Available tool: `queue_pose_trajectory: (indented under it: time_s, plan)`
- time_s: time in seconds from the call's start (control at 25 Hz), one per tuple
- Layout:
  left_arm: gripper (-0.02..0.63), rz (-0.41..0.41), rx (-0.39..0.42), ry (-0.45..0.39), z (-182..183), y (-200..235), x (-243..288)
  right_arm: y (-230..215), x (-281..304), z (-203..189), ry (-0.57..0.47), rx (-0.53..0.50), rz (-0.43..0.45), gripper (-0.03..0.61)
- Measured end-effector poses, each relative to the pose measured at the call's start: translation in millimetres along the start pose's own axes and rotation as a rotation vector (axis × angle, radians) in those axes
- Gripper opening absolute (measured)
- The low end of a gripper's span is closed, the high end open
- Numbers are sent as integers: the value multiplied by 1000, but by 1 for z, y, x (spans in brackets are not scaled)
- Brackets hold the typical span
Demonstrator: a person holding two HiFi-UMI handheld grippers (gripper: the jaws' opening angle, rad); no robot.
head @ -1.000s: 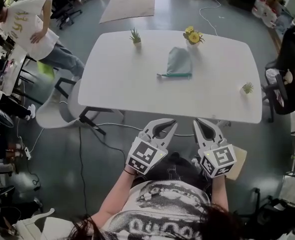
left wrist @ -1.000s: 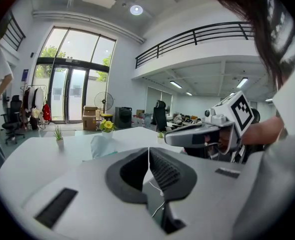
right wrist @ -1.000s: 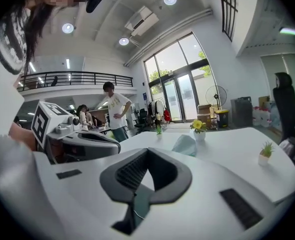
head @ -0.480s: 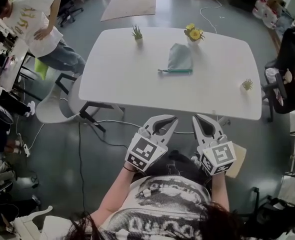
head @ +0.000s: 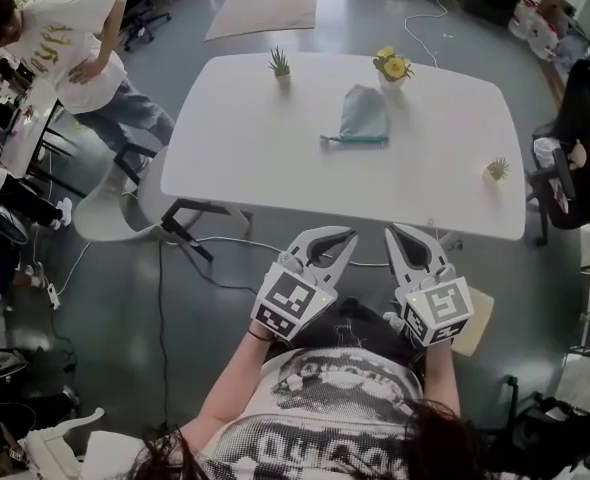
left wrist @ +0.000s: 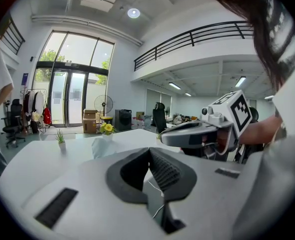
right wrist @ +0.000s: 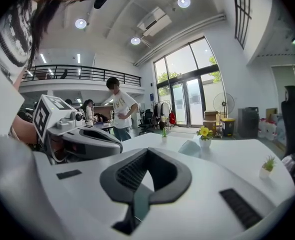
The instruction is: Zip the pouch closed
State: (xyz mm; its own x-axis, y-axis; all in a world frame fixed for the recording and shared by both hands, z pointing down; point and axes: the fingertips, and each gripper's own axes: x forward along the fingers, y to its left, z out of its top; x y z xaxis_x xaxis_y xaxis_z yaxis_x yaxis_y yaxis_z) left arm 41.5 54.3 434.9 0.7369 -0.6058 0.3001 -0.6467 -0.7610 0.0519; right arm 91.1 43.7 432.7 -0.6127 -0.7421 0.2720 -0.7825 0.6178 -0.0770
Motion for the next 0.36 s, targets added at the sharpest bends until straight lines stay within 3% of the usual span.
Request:
queue_pose_trajectory:
  time_s: [0.36]
  plan:
    - [12, 0, 4, 5, 0, -4, 5, -6, -2, 0, 5, 6, 5, -12]
